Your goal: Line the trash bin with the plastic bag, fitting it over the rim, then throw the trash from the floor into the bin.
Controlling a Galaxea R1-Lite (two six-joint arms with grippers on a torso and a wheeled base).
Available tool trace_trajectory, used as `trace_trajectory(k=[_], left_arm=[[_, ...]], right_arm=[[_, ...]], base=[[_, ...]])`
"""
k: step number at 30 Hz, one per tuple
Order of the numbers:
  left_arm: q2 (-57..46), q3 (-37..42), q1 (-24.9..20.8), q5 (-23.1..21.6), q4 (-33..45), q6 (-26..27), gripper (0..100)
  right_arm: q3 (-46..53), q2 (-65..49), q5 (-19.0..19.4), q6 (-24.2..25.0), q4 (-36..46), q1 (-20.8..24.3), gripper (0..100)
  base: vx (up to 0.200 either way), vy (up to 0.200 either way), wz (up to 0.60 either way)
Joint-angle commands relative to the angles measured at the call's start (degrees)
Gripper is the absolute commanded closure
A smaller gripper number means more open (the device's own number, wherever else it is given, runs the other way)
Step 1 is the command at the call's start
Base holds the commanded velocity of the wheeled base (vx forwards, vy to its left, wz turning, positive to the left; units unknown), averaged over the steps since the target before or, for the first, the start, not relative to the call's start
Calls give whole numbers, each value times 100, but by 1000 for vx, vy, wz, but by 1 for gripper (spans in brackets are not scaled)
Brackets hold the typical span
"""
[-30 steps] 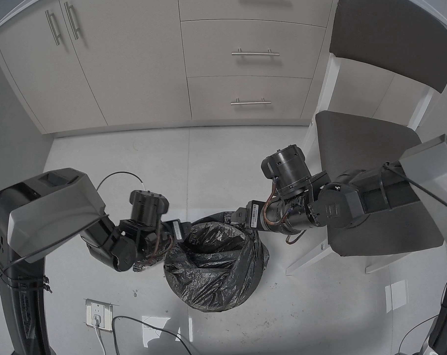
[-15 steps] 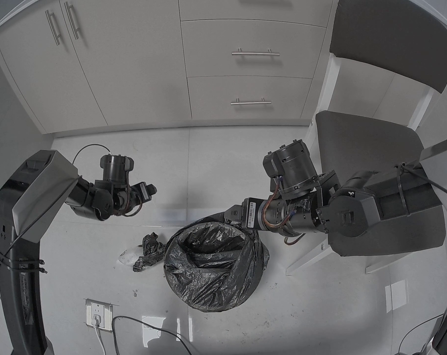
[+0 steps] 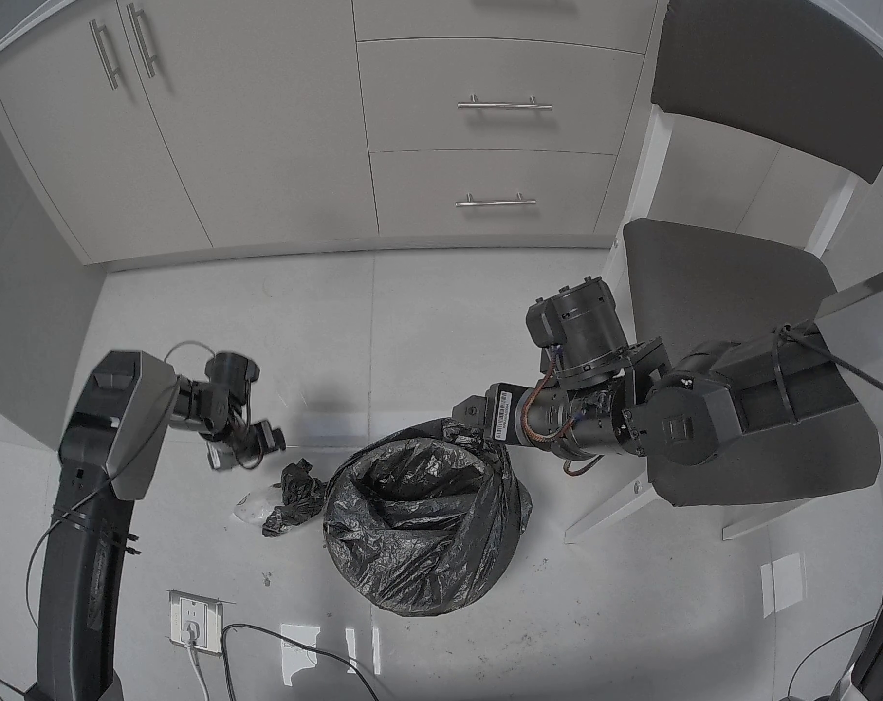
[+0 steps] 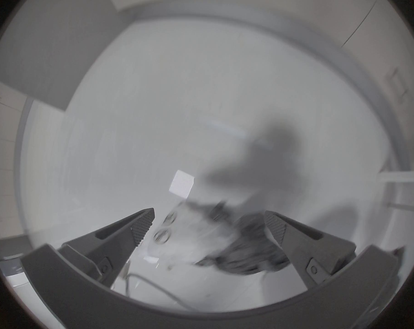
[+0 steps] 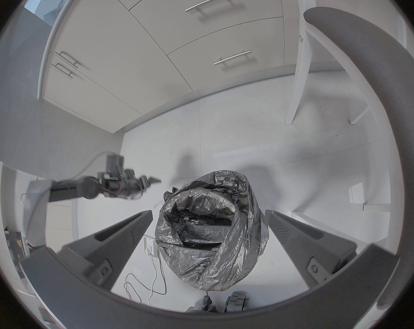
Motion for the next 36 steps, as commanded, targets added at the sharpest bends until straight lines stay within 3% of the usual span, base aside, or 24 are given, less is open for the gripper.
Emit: trace_trajectory(k=[1, 6, 23, 24, 36], left_arm=[[1610, -318, 177, -14, 966, -15, 0], [1908, -318, 150, -146, 1617, -23, 0], [1908, -318, 115, -84, 1327, -322, 0], [1908, -318, 106, -75, 1309, -322, 100], [1908, -318, 133, 74, 1388, -252, 100]], right_arm=[[-17, 200, -104, 5, -110, -101, 0], [-9, 270, -148, 5, -233, -153, 0], [-9, 270, -148, 23, -391, -153, 0], [-9, 270, -139, 23, -382, -153, 0], [-9, 235, -139, 5, -382, -153, 0]], base=[[0, 0, 0], [0, 0, 0], [0, 0, 0], [0, 0, 0], [0, 0, 0]])
